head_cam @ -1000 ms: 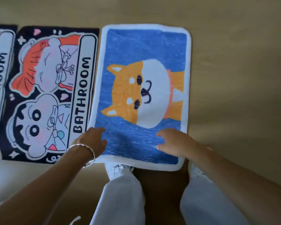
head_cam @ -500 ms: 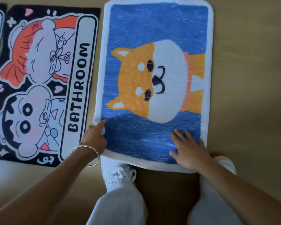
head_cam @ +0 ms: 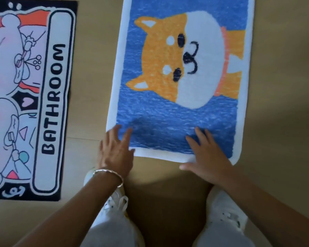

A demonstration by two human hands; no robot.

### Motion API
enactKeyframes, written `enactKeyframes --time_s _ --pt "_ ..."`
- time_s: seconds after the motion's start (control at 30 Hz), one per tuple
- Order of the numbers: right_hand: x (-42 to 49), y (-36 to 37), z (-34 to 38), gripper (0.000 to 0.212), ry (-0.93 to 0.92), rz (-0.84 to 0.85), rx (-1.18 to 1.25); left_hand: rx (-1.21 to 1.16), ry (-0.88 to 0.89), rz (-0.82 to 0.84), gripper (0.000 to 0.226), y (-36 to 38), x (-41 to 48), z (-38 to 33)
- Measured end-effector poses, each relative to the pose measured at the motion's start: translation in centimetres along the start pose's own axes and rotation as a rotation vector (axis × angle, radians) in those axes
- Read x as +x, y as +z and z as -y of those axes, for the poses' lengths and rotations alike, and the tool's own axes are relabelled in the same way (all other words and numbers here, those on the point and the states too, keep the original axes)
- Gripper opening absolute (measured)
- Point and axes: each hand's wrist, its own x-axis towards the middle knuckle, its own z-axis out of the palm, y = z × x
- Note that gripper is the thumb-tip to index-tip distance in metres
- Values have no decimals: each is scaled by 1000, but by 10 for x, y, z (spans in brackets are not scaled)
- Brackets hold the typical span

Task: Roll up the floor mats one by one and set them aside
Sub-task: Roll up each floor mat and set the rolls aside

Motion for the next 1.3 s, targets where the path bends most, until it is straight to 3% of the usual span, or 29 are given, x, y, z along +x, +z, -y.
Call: enactKeyframes --time_s 0.1,0.17,0.3,0.43,0.5,0.6,0.73,0.87,1.0,1.07,1.13,1.3 --pt "0 13 4 95 6 -18 -121 136 275 81 74 21 -4 -12" --pt "0 18 2 82 2 -83 -171 158 276 194 74 20 -5 -27" --pt "-1 25 -8 69 -87 -258 -160 194 218 135 62 25 3 -32" --pt "-7 30 -18 42 -183 -357 -106 197 324 17 18 26 11 -26" --pt "-12 31 -23 31 -211 -369 -59 192 380 65 33 24 10 -26" --pt "-18 36 -29 42 -219 -336 -15 181 446 158 31 21 5 -29" --pt "-19 31 -34 35 -158 -270 80 255 352 321 45 17 7 -33" --pt "-11 28 -35 9 -130 -338 31 258 286 225 48 20 7 -37" --pt "-6 42 -41 25 -203 -485 -72 286 357 106 39 28 2 -40" --pt "-8 44 -43 18 -238 -556 -151 316 448 -28 32 31 3 -36" --pt "-12 50 -47 16 -257 -610 -233 401 505 -100 38 31 5 -39" --pt "-18 58 -39 28 -237 -720 -332 544 479 -97 38 44 -15 -60"
